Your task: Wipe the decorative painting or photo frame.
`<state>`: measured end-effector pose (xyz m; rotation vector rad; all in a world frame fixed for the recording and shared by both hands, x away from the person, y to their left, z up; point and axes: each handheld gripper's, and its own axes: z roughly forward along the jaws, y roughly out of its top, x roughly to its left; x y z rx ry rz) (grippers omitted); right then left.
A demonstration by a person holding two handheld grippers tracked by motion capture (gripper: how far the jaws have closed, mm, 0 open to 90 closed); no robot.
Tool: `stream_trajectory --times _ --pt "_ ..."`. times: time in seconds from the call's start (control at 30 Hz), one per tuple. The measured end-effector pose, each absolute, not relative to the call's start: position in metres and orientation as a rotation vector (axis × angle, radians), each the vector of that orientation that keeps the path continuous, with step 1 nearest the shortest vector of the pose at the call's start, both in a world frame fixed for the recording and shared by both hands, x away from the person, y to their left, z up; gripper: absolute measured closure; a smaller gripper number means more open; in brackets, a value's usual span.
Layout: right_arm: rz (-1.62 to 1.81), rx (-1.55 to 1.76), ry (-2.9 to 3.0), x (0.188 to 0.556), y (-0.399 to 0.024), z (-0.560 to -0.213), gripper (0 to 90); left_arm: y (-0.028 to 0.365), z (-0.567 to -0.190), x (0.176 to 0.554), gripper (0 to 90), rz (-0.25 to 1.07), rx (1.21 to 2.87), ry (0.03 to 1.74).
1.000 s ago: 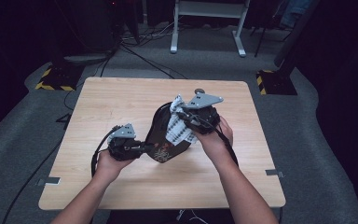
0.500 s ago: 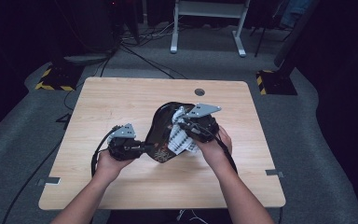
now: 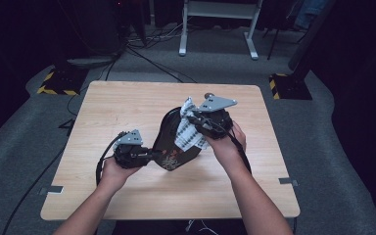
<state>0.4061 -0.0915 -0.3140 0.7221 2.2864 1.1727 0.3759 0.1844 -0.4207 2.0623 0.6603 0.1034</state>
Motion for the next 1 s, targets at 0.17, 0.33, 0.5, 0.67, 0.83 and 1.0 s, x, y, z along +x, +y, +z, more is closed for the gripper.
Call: stream_trajectory --times 0.17,0.33,0.5,0.67,0.83,1.0 --pt "1.160 0.754 2.322 0.406 -0.095 -0.336 78.3 0.184 -0.421 0.375 78.3 0.105 2.062 0.664" --pt "1.160 0.787 2.356 0.408 -0.098 -0.352 78.2 0.184 -0.421 0.376 78.2 0.104 2.061 0.661" --pt "1.156 0.788 2.367 0.409 -0.099 -0.349 78.2 0.183 -0.421 0.376 78.2 0.107 2.066 0.661" --pt "1.169 0.756 2.326 0.411 -0.097 -0.325 78.2 0.183 -0.421 0.376 78.1 0.107 2.067 0.660" --pt "1.172 0.745 2.308 0.413 -0.096 -0.310 78.2 0.183 -0.421 0.375 78.0 0.115 2.070 0.657" --pt "1.181 0.776 2.320 0.413 -0.100 -0.328 78.2 0.183 -0.420 0.375 77.9 0.115 2.071 0.656"
